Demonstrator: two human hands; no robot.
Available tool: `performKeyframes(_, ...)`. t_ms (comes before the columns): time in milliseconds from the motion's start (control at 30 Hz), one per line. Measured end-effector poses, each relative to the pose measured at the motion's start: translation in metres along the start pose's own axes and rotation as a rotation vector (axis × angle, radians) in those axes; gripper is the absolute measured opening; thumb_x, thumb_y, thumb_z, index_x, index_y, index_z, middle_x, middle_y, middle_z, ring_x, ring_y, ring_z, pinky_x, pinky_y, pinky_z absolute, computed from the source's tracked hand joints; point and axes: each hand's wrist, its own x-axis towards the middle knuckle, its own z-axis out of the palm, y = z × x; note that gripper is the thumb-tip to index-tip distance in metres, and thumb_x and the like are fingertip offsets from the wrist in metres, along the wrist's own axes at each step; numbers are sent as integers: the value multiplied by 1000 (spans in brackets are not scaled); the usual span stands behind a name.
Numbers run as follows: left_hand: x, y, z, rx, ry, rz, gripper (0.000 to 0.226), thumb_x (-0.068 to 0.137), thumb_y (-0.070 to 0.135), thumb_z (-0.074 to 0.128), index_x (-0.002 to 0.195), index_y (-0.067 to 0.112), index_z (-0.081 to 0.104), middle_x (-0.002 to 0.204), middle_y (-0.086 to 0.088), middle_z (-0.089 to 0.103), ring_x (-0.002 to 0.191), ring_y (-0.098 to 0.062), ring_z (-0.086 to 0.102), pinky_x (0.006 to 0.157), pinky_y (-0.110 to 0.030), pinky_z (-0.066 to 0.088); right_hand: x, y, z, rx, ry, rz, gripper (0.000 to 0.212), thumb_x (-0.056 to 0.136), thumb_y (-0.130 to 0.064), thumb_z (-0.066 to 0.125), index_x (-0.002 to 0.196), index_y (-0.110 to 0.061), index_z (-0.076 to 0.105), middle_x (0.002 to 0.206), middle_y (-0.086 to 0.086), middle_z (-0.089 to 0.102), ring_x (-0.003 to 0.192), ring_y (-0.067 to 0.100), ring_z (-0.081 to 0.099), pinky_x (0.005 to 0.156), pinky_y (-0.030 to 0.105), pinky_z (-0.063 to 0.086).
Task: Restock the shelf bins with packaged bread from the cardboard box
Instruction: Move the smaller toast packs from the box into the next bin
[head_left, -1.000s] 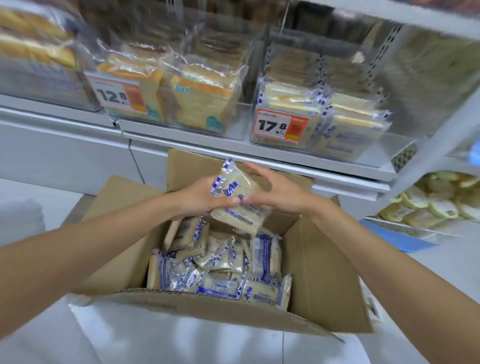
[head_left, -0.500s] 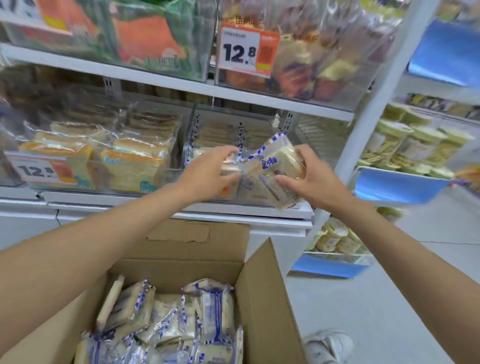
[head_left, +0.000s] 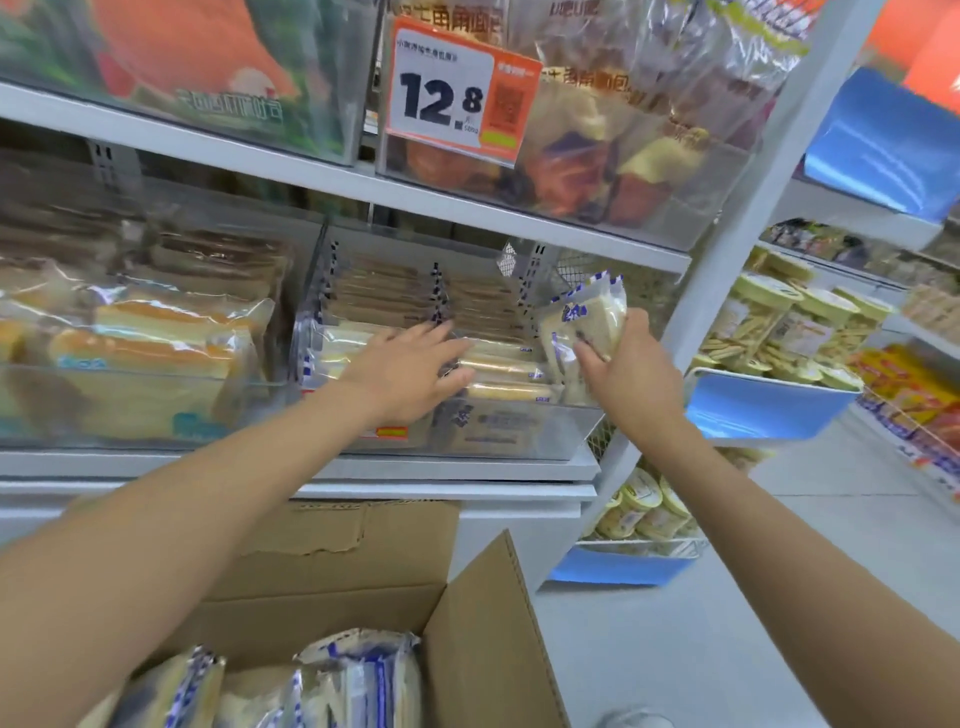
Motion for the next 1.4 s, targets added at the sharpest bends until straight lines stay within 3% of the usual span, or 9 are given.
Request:
performKeyframes(133,-2,0,0,7,10,11,55,101,56,18,152,37,23,164,1,10,150,-17,11,118,-43,15,14,-4,0,-73,0,112,53,92,-43,59,122,-2,41,118,16,57,107,37,57,70,36,37)
performKeyframes(267,-2,1,-1,-1,-9,12,57,100,57,19,152,36,23,164,1,10,151,-18,11,118,-44,13,21,-12,8,-176,-57,101,58,92,-43,60,125,1,41,126,18,51,114,35,53,84,41,46)
performKeyframes(467,18,3,-25,-55,73,-20,67,94,63,38,153,34,23,160,-1,26,146,-22,24,117,-52,16,39,-19,24,-231,-100,51,62,92,-42,60,134,-2,34,128,18,51,112,36,57,73,37,40)
performKeyframes(667,85,-10,-25,-148,-296,-36,100,72,89,38,154,36,20,160,0,27,143,-24,33,115,-42,30,63,-21,43,-362,-111,16,54,94,-46,56,125,-3,44,115,15,58,101,33,61,67,34,39)
performKeyframes(733,95,-19,-15,-160,-388,-34,103,70,90,40,155,35,18,162,0,21,146,-25,26,117,-42,23,74,-20,51,-411,-142,8,46,95,-44,54,119,-5,49,109,14,61,96,31,62,67,34,40)
performKeyframes(867,98,-27,-1,-82,-231,48,100,71,91,37,154,40,13,165,7,-1,151,-20,-3,119,-47,0,103,-20,76,-428,-98,0,69,92,-58,48,140,-11,31,114,10,56,96,30,63,63,33,39)
performKeyframes(1033,105,-32,7,-150,-286,40,110,61,97,34,153,38,19,162,7,18,149,-19,16,115,-44,15,134,-24,93,-486,-174,39,82,92,-61,43,151,-12,14,123,12,57,107,34,61,74,38,45)
performKeyframes(1300,101,-31,6,-94,-268,27,105,67,95,32,154,42,9,164,8,-6,150,-19,-16,118,-57,-7,156,-33,113,-477,-192,-49,81,97,-50,47,152,-5,9,134,21,51,114,39,57,76,39,42)
performKeyframes(1400,100,-29,5,-92,-261,27,103,69,93,33,154,41,10,164,8,-6,150,-18,-15,118,-56,-9,160,-34,117,-417,-241,-43,79,97,-55,42,151,-6,13,138,25,45,119,42,52,84,43,43)
